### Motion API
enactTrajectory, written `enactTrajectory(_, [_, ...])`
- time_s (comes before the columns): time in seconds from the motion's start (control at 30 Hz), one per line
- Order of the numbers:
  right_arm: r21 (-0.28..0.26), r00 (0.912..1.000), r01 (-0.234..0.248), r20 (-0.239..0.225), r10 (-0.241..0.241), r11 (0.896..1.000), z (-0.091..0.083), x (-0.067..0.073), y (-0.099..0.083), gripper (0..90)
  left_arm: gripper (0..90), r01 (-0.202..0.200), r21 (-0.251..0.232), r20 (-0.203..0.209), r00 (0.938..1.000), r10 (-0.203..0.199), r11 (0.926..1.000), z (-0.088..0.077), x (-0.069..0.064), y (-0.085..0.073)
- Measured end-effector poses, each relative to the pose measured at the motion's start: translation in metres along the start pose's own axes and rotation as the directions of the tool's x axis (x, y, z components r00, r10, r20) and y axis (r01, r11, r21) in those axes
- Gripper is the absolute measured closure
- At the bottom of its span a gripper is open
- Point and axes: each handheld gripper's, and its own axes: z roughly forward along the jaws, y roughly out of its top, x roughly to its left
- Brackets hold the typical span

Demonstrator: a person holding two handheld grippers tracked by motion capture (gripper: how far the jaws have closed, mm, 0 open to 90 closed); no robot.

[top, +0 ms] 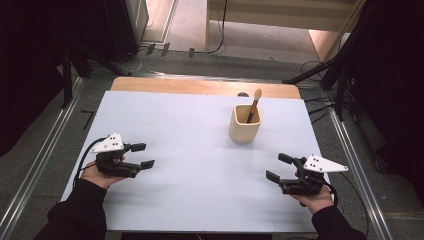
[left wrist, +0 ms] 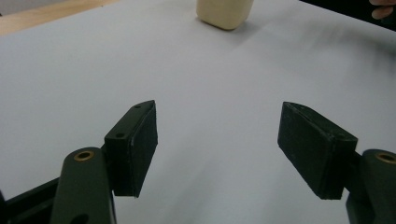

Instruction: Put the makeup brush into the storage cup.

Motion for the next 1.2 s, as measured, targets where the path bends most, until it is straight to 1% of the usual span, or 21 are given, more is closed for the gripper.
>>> enactTrajectory(0.07, [-0.002, 1.0000, -0.001, -0.002, 0.001, 1.000, 0.000, 0.000, 0.000, 18.2, 28.7, -0.008, -0.004, -0.006, 0.9999, 0.008, 1.0000, -0.003, -0.001, -0.003])
enactTrajectory(0.17, [-0.004, 1.0000, 0.002, -0.005, -0.002, 1.000, 0.000, 0.001, 0.000, 18.1, 28.7, -0.007, -0.015, -0.011, 0.9999, 0.007, 0.9999, -0.008, -0.001, -0.007])
enactTrajectory(0.23, [-0.003, 1.0000, 0.000, -0.006, 0.000, 1.000, 0.000, 0.001, 0.000, 18.1, 28.5, -0.011, -0.014, -0.015, 0.9998, 0.010, 0.9999, -0.011, -0.001, -0.009])
enactTrajectory(0.27, [-0.004, 1.0000, 0.002, -0.003, -0.002, 1.000, 0.001, 0.001, 0.000, 18.1, 28.6, -0.010, -0.024, -0.016, 0.9998, 0.010, 0.9996, -0.013, -0.001, -0.010])
enactTrajectory(0.3, [-0.005, 1.0000, 0.003, -0.002, -0.003, 1.000, 0.001, 0.001, 0.000, 18.0, 28.6, -0.007, -0.033, -0.013, 0.9999, 0.007, 0.9994, -0.015, -0.001, -0.011])
enactTrajectory(0.43, [-0.006, 1.0000, 0.000, -0.006, 0.000, 1.000, 0.001, 0.001, 0.000, 18.0, 28.1, 0.007, -0.045, -0.027, 0.9996, -0.008, 0.9990, -0.021, 0.001, -0.018])
enactTrajectory(0.5, [-0.009, 1.0000, 0.003, -0.007, -0.003, 1.000, 0.001, 0.001, 0.000, 18.1, 28.1, 0.003, -0.043, -0.034, 0.9994, -0.005, 0.9991, -0.024, 0.002, -0.021])
enactTrajectory(0.57, [-0.010, 1.0000, 0.006, -0.007, -0.006, 1.000, 0.001, 0.001, 0.000, 18.1, 28.2, 0.010, -0.039, -0.043, 0.9990, -0.012, 0.9992, -0.026, 0.004, -0.023])
enactTrajectory(0.6, [-0.009, 1.0000, 0.005, -0.008, -0.005, 1.000, 0.001, 0.001, 0.000, 18.1, 28.1, 0.019, -0.046, -0.042, 0.9989, -0.021, 0.9988, -0.027, 0.006, -0.024])
enactTrajectory(0.67, [-0.009, 0.9999, 0.007, -0.008, -0.007, 1.000, 0.001, 0.001, 0.001, 18.1, 27.7, 0.024, -0.044, -0.045, 0.9987, -0.026, 0.9988, -0.027, 0.007, -0.025])
enactTrajectory(0.77, [-0.012, 0.9999, 0.009, -0.008, -0.009, 1.000, 0.001, 0.001, 0.000, 18.1, 26.9, 0.031, -0.064, -0.045, 0.9984, -0.034, 0.9975, -0.029, 0.007, -0.024])
enactTrajectory(0.87, [-0.012, 0.9999, 0.008, -0.008, -0.008, 1.000, 0.001, 0.001, 0.000, 18.1, 26.8, 0.020, -0.064, -0.047, 0.9986, -0.023, 0.9978, -0.031, 0.007, -0.024])
enactTrajectory(1.07, [-0.007, 0.9999, 0.010, -0.010, -0.010, 1.000, 0.001, 0.001, 0.000, 18.0, 26.9, 0.020, -0.063, -0.047, 0.9987, -0.023, 0.9978, -0.030, 0.006, -0.024])
enactTrajectory(1.2, [-0.006, 0.9999, 0.011, -0.011, -0.011, 1.000, 0.002, 0.001, 0.001, 18.1, 26.9, 0.024, -0.074, -0.051, 0.9983, -0.028, 0.9970, -0.031, 0.006, -0.024])
